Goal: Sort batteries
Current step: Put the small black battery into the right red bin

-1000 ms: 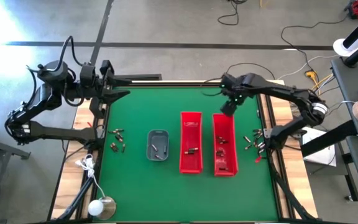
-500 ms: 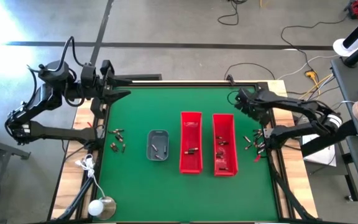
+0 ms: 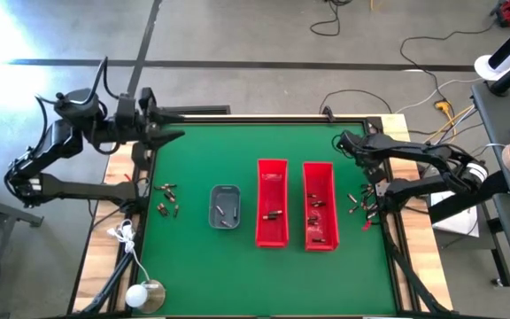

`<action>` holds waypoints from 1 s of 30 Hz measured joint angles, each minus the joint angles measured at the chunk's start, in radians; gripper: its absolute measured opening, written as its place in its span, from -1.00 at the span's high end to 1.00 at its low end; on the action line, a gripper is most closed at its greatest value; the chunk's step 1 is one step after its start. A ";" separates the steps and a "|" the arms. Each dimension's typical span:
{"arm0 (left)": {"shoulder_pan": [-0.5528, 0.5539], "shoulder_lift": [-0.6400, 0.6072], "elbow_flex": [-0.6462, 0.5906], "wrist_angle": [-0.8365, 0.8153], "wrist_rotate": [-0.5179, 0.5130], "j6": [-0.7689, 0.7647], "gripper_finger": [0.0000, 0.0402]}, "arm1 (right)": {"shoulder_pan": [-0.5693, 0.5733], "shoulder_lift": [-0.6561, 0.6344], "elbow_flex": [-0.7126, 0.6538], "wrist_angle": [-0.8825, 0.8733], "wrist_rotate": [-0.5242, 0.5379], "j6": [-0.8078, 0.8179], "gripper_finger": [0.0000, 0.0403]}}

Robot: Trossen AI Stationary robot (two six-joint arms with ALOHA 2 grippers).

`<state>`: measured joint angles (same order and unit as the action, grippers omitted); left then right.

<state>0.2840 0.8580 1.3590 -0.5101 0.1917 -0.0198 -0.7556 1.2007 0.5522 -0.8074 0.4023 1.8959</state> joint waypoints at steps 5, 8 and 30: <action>0.000 -0.018 0.000 -0.042 0.000 0.036 0.25 | -0.007 0.005 0.000 0.002 0.096 0.021 -0.44; 0.000 -0.026 0.000 -0.043 0.000 0.057 0.25 | -0.017 0.021 -0.002 -0.017 0.090 0.078 -0.44; 0.001 -0.041 0.000 -0.055 -0.055 0.063 0.25 | -0.028 0.163 -0.002 -0.021 0.074 0.300 -0.25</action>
<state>0.2852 0.8166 1.3590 -0.5648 0.1368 0.0437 -0.7834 1.3636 0.5507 -0.8283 0.4767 2.1958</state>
